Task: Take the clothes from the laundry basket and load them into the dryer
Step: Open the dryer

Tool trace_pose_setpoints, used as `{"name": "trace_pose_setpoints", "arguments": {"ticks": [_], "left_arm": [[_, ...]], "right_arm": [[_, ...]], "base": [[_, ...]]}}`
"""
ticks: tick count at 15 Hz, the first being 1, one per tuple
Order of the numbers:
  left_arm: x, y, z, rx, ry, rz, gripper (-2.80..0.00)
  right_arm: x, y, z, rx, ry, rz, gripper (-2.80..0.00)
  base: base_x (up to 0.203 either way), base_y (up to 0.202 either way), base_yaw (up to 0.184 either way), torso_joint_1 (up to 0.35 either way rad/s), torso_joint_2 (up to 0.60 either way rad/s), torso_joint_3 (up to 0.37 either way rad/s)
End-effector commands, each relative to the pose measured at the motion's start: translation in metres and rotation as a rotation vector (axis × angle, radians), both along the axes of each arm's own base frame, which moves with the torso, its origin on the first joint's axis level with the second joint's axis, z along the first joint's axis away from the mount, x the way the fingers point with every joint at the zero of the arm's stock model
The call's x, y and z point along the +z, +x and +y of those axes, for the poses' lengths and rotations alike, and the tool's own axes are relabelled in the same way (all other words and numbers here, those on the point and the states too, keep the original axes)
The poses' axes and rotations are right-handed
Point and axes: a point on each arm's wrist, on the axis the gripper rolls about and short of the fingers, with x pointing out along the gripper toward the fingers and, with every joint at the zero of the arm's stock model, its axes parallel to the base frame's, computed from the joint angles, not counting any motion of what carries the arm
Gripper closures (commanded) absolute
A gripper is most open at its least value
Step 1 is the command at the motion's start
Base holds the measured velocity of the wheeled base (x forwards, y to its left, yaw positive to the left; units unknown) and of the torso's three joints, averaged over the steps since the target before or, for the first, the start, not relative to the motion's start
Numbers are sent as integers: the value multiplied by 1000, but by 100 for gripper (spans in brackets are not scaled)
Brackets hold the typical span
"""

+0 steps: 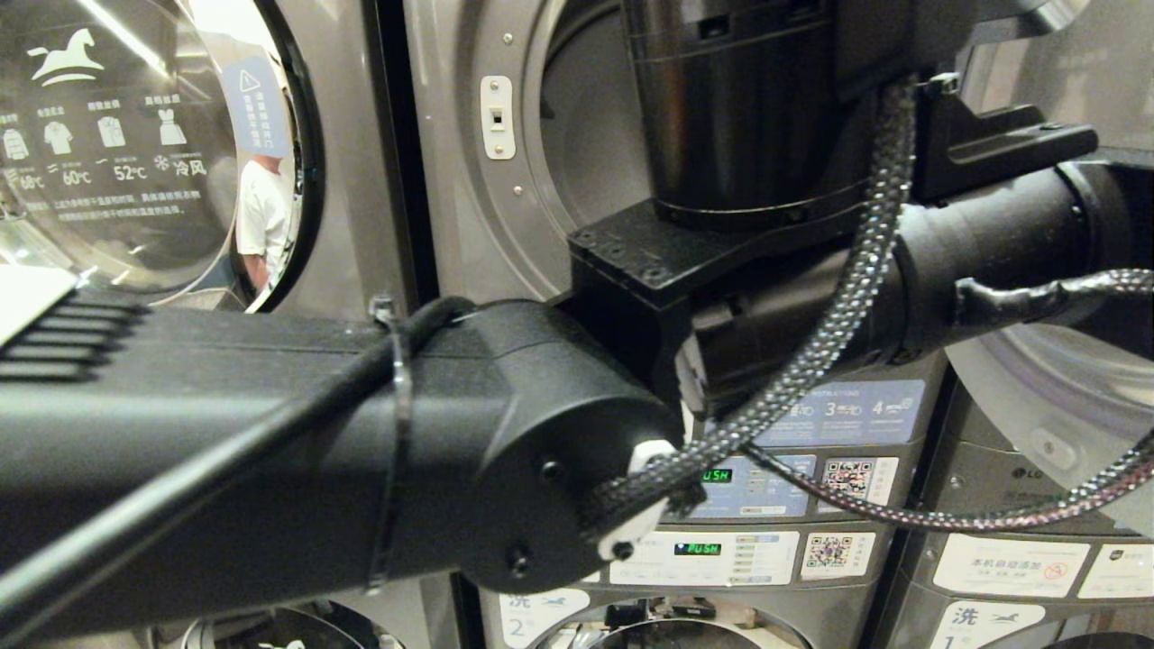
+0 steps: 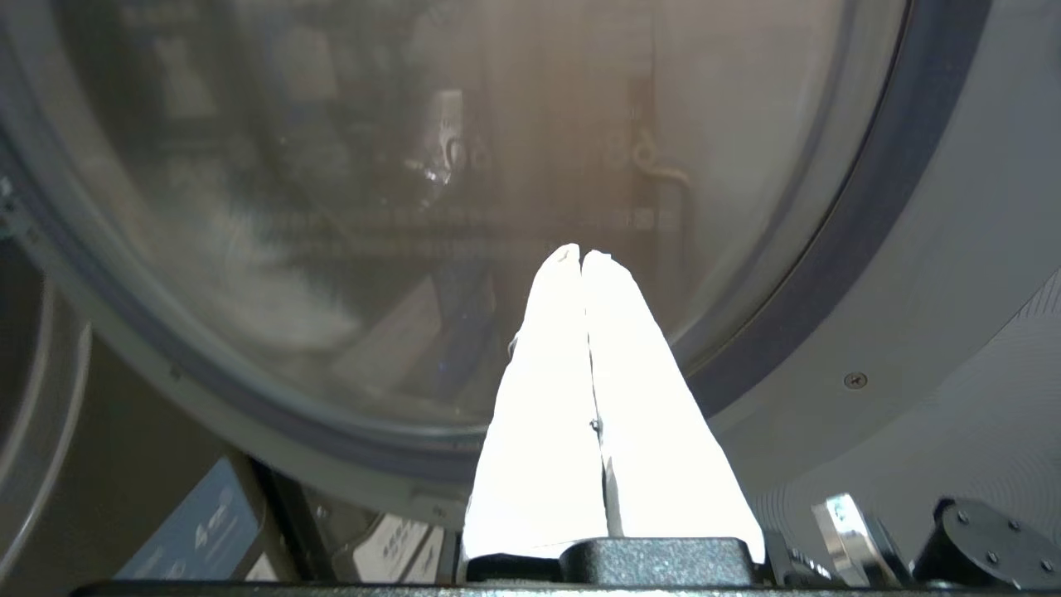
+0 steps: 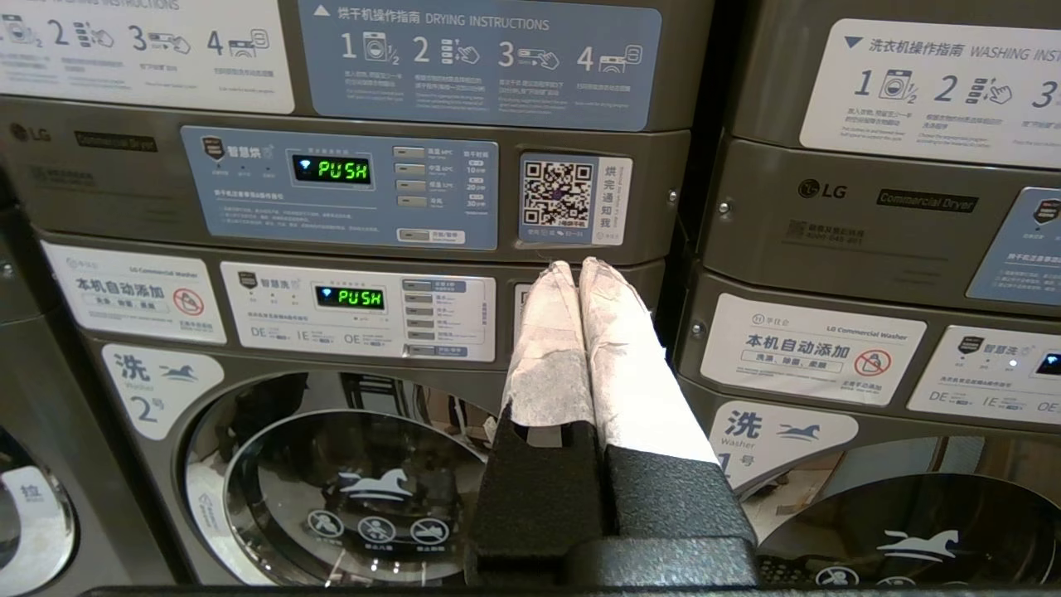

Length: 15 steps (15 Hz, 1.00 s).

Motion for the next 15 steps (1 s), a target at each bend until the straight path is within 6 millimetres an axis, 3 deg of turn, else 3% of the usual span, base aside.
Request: {"name": "trace_pose_setpoints", "arguments": {"ticks": [1,4,7,8,11,13,15], "left_arm": [[-12,2,-23,-20,1,1,0],[-19,-5,-44,-44,1,14,0],[-13,13,-31,102,-4,47,0],[-7,23,-20,156,-9,50,0],[-18,50,27,286,92,59,0],[-36,60,74,379,192,94,0],[-60,55,131,469,296,154,0]], "right_arm": [[0,0,0,0,-1,-2,0],[0,0,0,0,1,-1,0],[-1,0,0,-4,5,1,0],[-1,0,0,-4,5,1,0],[0,0,0,-4,5,0,0],[0,0,0,-4,5,0,0],[-1,0,0,-4,5,1,0]], "base": [[0,0,0,0,0,0],[0,0,0,0,0,0],[0,0,0,0,0,0],[0,0,0,0,0,0],[0,0,0,0,0,0],[0,0,0,0,0,0],[0,0,0,0,0,0]]}}
